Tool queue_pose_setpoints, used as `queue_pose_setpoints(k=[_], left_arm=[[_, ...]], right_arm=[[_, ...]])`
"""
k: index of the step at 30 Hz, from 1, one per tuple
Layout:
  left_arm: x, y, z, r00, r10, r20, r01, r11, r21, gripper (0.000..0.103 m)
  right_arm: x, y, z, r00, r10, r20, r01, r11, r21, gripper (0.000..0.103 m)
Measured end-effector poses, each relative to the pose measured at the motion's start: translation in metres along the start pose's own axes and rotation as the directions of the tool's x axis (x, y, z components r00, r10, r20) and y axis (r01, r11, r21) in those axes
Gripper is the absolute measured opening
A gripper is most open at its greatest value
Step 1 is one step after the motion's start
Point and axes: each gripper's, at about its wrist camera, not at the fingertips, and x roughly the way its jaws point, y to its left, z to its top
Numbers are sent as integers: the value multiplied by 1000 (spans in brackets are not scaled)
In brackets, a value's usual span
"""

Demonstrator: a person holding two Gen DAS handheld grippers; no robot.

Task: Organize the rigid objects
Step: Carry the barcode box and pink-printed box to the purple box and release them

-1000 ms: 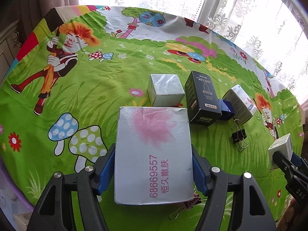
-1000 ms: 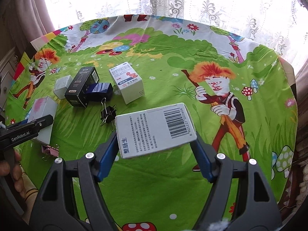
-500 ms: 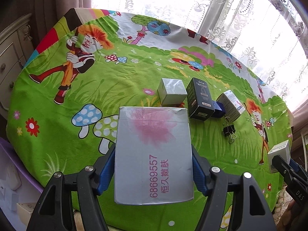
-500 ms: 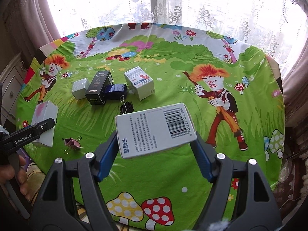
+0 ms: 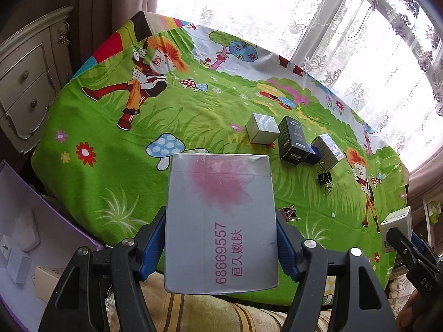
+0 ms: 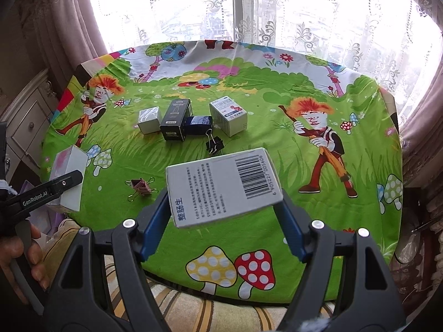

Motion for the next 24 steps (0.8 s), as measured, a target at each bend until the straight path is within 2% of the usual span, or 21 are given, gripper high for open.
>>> queue_pose_setpoints(k=[15, 24], left_arm=[[-63, 46, -25, 998, 5, 64, -2, 999, -45, 70], [-99, 108, -34, 993, 59, 102, -46, 990, -130, 70]], right_arm=[[-51, 49, -22, 998, 58, 38, -56, 997, -55, 76], [-70, 102, -31, 990, 139, 40, -131, 981, -143, 76]])
